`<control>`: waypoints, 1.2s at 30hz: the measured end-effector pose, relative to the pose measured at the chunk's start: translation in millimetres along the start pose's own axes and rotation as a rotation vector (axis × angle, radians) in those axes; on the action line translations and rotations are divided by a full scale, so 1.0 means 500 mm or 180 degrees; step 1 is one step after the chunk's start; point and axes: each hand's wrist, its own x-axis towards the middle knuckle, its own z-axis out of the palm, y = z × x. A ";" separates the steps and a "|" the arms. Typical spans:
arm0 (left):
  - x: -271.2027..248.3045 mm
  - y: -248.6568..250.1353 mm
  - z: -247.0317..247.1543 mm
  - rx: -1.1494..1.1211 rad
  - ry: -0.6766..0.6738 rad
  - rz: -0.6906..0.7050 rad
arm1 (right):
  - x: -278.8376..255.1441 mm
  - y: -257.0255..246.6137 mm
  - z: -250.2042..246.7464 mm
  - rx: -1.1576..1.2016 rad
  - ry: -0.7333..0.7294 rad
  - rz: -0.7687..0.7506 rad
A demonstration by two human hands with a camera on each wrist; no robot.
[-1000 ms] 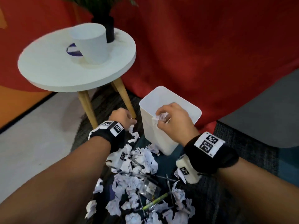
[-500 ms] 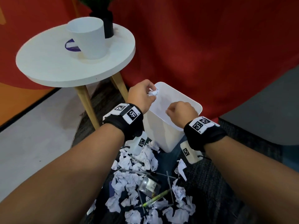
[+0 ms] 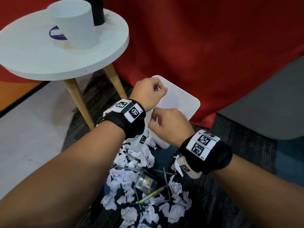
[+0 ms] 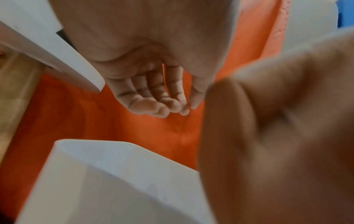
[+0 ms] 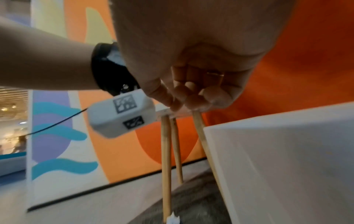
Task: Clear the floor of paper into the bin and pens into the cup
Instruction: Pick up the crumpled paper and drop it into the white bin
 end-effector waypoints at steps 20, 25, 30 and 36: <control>-0.192 -0.384 0.202 0.1106 -0.1797 -0.1232 | -0.022 0.214 0.475 -0.0145 -0.1874 0.1524; -0.224 -0.417 0.238 0.1290 -0.2141 -0.1101 | -0.024 0.205 0.491 0.0072 -0.1754 0.1735; -0.251 -0.444 0.276 0.1586 -0.2464 -0.0857 | -0.044 0.203 0.492 0.0133 -0.1549 0.1736; -0.268 -0.440 0.311 0.2063 -0.2378 -0.0288 | -0.048 0.209 0.431 0.0049 -0.1378 0.1791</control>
